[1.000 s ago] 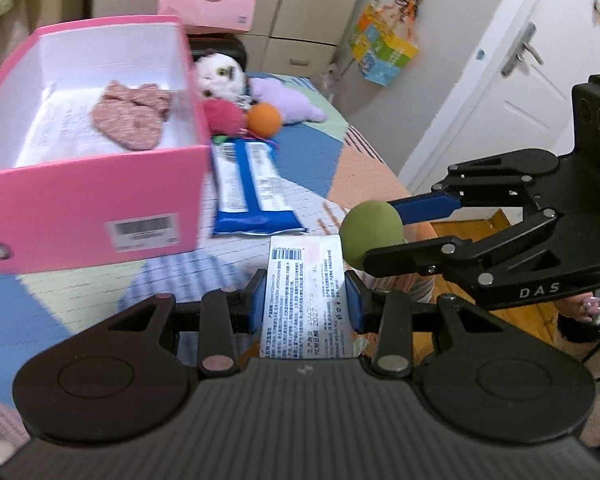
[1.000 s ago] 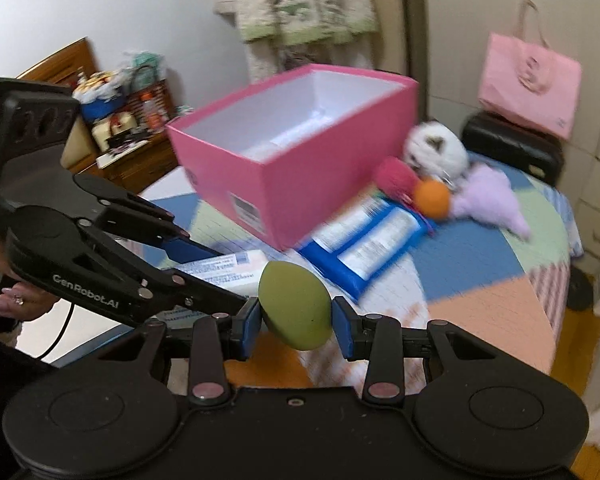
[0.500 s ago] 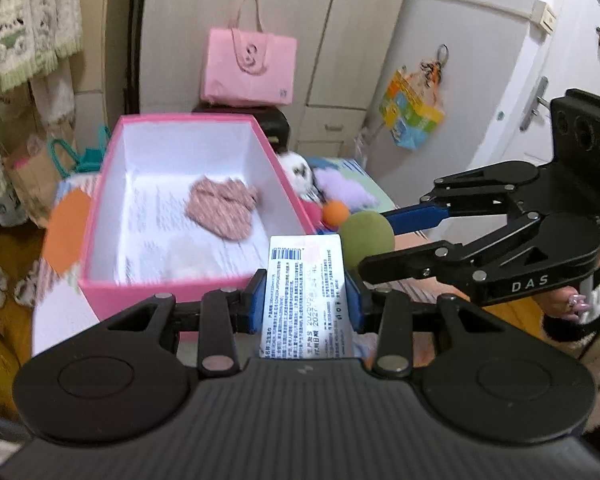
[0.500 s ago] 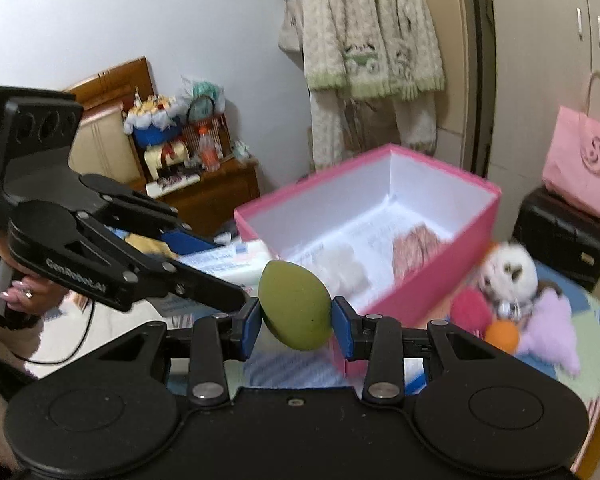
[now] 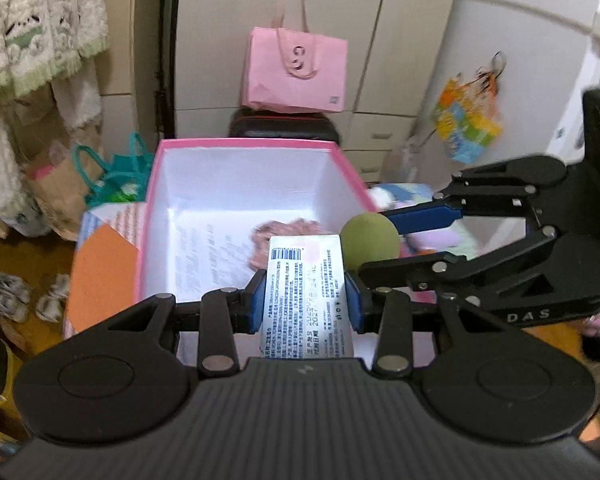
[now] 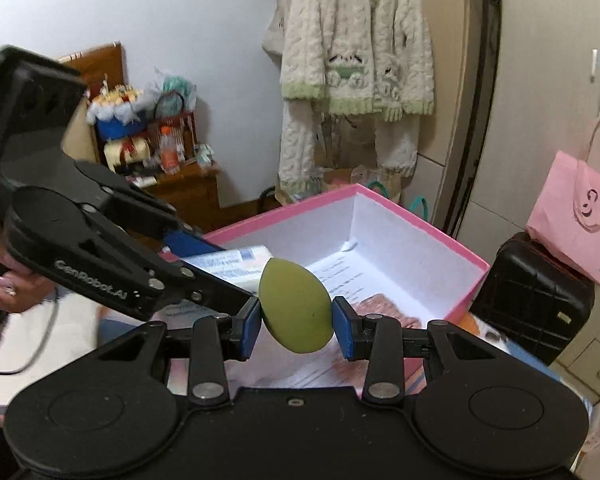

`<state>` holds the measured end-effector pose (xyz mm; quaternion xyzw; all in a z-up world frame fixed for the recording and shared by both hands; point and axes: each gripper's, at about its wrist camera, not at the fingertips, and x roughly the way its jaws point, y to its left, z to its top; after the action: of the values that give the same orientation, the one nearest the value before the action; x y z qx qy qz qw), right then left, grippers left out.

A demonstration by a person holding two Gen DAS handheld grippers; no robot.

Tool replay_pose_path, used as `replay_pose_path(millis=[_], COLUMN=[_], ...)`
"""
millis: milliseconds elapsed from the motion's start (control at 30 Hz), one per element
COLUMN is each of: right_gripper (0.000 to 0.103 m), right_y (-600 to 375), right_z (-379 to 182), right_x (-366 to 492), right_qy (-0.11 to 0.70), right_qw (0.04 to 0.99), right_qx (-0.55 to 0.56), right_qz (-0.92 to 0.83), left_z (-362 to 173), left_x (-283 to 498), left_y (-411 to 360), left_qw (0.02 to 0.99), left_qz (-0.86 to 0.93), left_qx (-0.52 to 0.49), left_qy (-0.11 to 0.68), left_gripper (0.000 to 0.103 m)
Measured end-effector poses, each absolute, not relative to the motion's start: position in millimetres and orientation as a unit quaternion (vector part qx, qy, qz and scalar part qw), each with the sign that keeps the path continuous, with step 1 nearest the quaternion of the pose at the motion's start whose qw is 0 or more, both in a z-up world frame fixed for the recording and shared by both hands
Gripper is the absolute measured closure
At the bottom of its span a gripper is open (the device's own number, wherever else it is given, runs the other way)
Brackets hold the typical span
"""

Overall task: Organize soft objects
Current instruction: 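Carry the tube box with the left gripper while the right carries the sponge to the box, then open both grippers to release the tube box and sponge into the box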

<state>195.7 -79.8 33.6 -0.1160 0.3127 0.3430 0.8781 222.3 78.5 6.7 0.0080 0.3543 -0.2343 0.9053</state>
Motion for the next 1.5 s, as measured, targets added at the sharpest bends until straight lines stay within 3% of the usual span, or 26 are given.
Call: replay_pose_path(millis=[400, 700, 1133, 1500], right_gripper=[0.059, 0.059, 0.056, 0.046], right_y=[-60.2, -48.7, -39.5, -48.3], right_z=[-10.1, -25.8, -34.0, -10.0], right_x=[258.3, 273.7, 276.1, 253.0], right_qy=[0.391, 0.426, 0.430, 0.412], right_qw=[0.823, 0.792, 0.790, 0.817], right_qx=[-0.174, -0.212, -0.232, -0.218], right_qz=[0.374, 0.382, 0.369, 0.339], left_z=[-24.5, -38.4, -18.7, 8.1], left_x=[281.5, 293.1, 278.1, 247.1], left_y=[61.4, 44.2, 65.4, 85.3], left_qw=[0.861, 0.848, 0.875, 0.881], left_qz=[-0.220, -0.208, -0.198, -0.206], left_qx=[0.099, 0.145, 0.098, 0.054], left_qy=[0.448, 0.465, 0.431, 0.422], left_gripper=[0.065, 0.064, 0.055, 0.042])
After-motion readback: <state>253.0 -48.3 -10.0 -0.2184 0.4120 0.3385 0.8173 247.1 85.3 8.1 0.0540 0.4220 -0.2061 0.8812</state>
